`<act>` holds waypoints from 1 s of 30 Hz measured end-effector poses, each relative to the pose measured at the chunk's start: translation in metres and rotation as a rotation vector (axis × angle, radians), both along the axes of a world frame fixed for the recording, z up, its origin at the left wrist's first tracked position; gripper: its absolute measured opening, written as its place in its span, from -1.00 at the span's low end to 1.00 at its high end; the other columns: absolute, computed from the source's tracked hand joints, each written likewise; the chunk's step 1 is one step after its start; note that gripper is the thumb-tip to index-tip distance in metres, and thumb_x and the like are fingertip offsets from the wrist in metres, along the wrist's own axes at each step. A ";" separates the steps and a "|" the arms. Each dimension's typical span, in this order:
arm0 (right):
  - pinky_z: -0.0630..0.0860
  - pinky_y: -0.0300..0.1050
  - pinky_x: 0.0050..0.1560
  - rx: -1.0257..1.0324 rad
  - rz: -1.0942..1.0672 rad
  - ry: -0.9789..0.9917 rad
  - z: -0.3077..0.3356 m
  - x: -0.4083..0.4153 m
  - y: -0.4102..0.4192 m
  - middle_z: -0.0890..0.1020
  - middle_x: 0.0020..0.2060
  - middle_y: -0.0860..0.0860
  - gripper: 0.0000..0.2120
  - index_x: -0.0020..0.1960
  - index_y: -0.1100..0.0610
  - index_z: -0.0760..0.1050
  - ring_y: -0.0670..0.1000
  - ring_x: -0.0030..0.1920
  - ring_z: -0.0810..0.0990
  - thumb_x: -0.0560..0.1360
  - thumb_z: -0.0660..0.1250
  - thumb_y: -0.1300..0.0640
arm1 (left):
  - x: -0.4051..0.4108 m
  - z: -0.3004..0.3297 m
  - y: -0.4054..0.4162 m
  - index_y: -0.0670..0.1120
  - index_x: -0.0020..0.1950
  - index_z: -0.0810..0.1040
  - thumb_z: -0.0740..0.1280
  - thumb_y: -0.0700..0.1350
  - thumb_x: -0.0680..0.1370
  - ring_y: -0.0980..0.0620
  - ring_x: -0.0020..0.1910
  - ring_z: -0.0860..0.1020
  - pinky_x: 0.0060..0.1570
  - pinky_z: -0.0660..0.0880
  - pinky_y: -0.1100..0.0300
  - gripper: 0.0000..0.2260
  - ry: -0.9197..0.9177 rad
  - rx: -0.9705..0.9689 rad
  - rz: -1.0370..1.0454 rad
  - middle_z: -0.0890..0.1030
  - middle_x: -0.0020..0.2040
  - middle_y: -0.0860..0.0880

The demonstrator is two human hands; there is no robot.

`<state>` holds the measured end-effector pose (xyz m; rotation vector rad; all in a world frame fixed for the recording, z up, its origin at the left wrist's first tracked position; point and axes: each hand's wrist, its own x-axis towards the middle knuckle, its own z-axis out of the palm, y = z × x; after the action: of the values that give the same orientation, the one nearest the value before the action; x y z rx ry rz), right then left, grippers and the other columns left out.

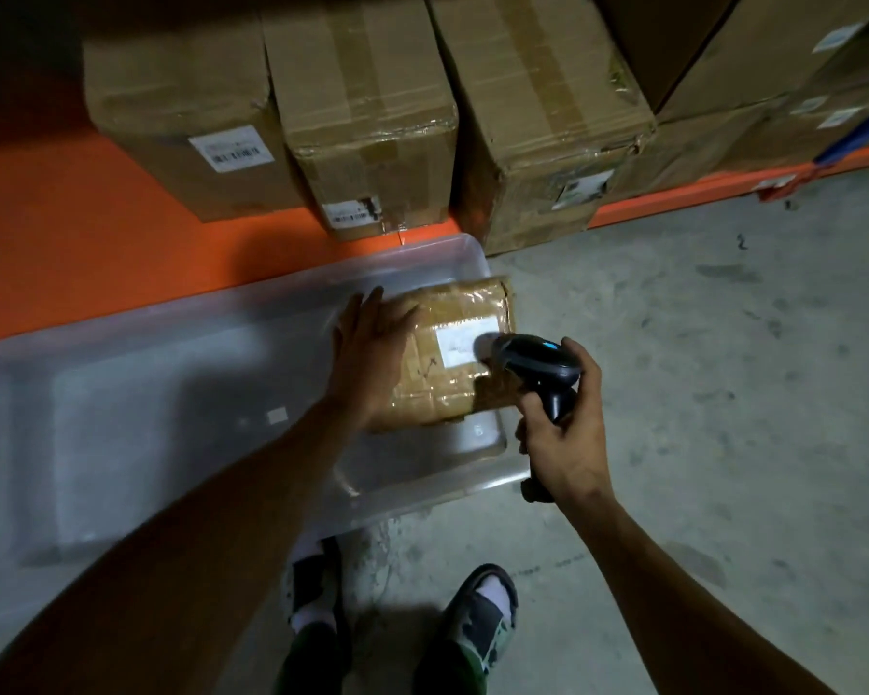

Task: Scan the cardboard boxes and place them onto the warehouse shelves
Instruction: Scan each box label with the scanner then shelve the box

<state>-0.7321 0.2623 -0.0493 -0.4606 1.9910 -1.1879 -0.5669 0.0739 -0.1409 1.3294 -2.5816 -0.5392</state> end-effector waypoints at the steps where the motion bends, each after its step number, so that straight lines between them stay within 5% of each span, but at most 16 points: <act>1: 0.70 0.02 0.06 -0.010 0.006 0.001 0.002 0.004 -0.004 0.59 0.25 -0.04 -0.31 0.58 -0.26 0.17 0.06 0.03 0.71 0.63 0.35 0.25 | -0.001 0.002 -0.009 0.19 0.50 0.26 0.18 0.05 0.60 -0.34 0.53 0.14 0.36 0.21 -0.42 -0.56 -0.092 0.008 -0.068 0.19 0.56 -0.20; 4: 0.57 -0.23 0.23 -0.044 0.038 0.007 0.009 0.015 -0.015 0.51 0.23 -0.22 -0.35 0.59 -0.17 0.18 -0.10 0.20 0.57 0.62 0.39 0.12 | 0.004 0.010 -0.022 0.20 0.60 -0.05 0.34 0.39 0.40 -0.30 0.56 -0.23 0.38 -0.01 -0.45 -0.10 -0.260 0.099 -0.169 -0.26 0.60 -0.15; 7: 0.67 0.07 0.16 -0.055 0.086 0.012 0.017 0.023 -0.024 0.55 0.22 -0.19 -0.39 0.51 -0.21 0.23 0.06 0.21 0.64 0.56 0.42 -0.11 | 0.014 0.013 -0.022 0.19 0.60 -0.16 0.41 0.45 0.27 -0.33 0.54 -0.30 0.38 0.00 -0.45 0.10 -0.300 0.123 -0.201 -0.37 0.57 -0.16; 14: 0.67 0.19 0.10 0.029 0.145 0.131 0.021 0.029 -0.042 0.65 0.14 0.02 -0.46 0.39 -0.26 0.20 0.13 0.08 0.69 0.53 0.39 -0.24 | 0.019 0.010 -0.009 0.19 0.60 -0.15 0.42 0.41 0.31 -0.40 0.51 -0.30 0.45 -0.06 -0.40 0.05 -0.296 0.192 -0.174 -0.42 0.55 -0.17; 30: 0.65 0.15 0.15 0.052 0.184 0.230 0.017 0.030 -0.054 0.60 0.13 -0.01 -0.48 0.42 -0.14 0.19 0.12 0.12 0.67 0.59 0.35 -0.19 | 0.011 0.019 -0.023 0.20 0.59 -0.24 0.44 0.35 0.35 -0.38 0.49 -0.39 0.47 -0.12 -0.34 0.07 -0.341 0.219 -0.180 -0.50 0.51 -0.16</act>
<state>-0.7022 0.2088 -0.0325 -0.7653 2.1153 -1.0033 -0.5555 0.0513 -0.1217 1.3646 -3.0161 -0.6973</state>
